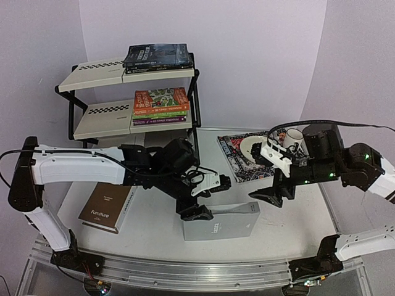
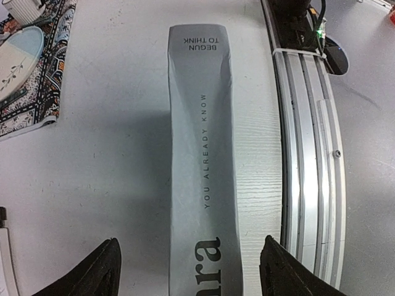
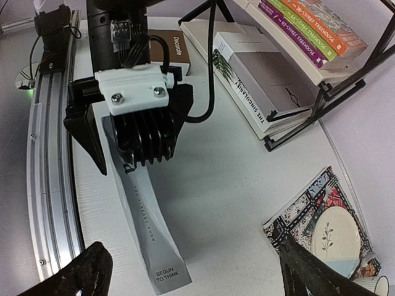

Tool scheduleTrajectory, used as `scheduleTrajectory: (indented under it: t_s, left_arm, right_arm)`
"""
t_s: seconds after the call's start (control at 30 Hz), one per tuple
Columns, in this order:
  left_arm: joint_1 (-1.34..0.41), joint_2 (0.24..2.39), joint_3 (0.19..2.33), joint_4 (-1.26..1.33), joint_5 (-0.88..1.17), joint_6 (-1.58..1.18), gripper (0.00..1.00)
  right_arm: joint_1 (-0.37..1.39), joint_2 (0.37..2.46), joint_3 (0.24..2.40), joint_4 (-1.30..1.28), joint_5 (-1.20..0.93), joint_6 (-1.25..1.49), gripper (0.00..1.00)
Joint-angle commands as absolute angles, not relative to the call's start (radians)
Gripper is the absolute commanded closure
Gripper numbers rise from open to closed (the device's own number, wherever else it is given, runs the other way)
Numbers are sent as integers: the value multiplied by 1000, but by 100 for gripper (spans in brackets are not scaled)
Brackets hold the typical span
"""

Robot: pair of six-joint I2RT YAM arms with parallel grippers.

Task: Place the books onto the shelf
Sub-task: Pick up the book at the center of the board.

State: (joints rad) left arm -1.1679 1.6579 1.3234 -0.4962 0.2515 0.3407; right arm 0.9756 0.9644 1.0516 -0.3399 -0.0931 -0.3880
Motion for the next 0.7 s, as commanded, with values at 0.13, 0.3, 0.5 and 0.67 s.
scheduleTrajectory:
  t_s: [0.13,0.3,0.5,0.67]
  left_arm:
    - [-1188,1728,1426,-581,203,342,28]
    - [-1190,1750,1442,-608,168,338,41]
    - [-1202,1742,1448,-632,151,353,60]
    - [-1205,1729,1457,-649,126,353,65]
  right_arm:
    - [972,923,1023,-282,-39,-347,6]
    - [971,922,1020,-281,-44,-342,6]
    - [971,933,1022,-278,-31,-344,6]
    - [972,941,1026,-270,-27,-345,6]
